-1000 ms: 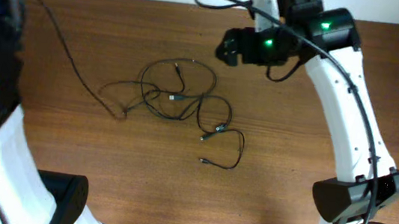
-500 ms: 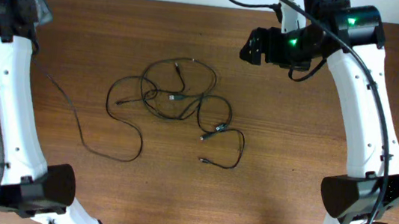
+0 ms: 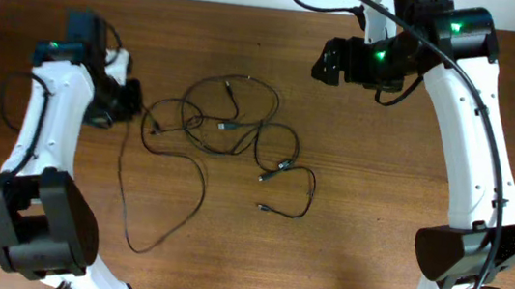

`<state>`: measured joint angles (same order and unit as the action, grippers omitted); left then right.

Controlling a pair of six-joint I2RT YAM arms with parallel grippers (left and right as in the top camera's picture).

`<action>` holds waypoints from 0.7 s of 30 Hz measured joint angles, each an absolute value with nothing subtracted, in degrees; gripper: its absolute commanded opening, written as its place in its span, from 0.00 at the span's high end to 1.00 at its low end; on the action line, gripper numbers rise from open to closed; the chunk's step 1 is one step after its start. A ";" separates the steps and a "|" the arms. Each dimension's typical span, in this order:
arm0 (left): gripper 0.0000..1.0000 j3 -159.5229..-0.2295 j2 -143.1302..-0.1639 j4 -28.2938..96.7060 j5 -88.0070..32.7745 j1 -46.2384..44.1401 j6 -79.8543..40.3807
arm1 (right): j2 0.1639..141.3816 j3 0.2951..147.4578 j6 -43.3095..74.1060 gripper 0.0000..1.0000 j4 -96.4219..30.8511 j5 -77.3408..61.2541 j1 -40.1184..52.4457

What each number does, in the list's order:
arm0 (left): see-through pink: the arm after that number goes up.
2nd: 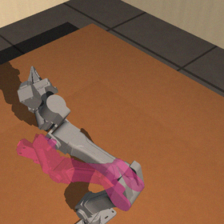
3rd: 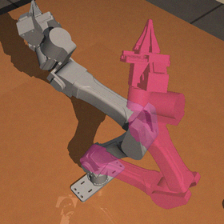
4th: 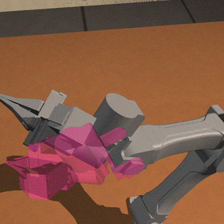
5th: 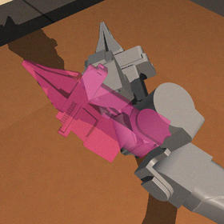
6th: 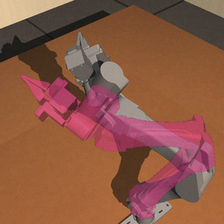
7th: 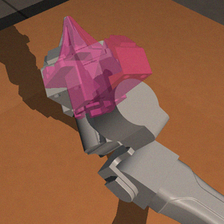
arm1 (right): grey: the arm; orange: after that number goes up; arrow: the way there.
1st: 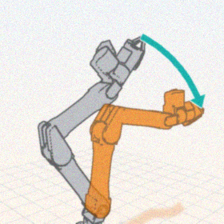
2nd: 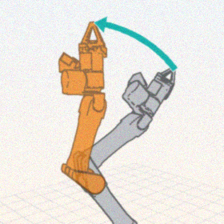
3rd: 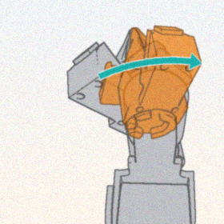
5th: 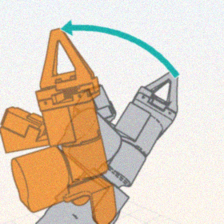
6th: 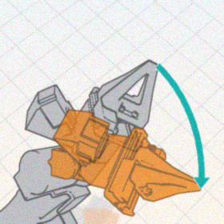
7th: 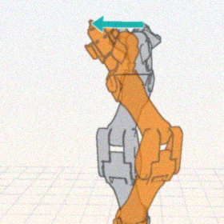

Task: Untangle cables
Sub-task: 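Lower the left gripper onto the cable pile and grasp a strand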

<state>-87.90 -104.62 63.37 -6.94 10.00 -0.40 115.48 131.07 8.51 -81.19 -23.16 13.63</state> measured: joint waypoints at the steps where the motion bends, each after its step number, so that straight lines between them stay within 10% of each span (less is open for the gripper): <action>1: 0.91 -84.99 -104.62 60.58 -8.16 9.56 0.58 | 115.48 131.07 8.54 0.07 -81.23 -22.96 13.63; 14: 0.48 -71.13 -104.66 35.27 -9.43 3.29 14.44 | 115.50 131.07 8.36 0.07 -82.30 -22.28 13.63; 21: 0.51 -71.13 -108.22 33.26 -8.95 1.78 20.95 | 115.50 131.07 8.38 0.07 -82.65 -22.28 13.63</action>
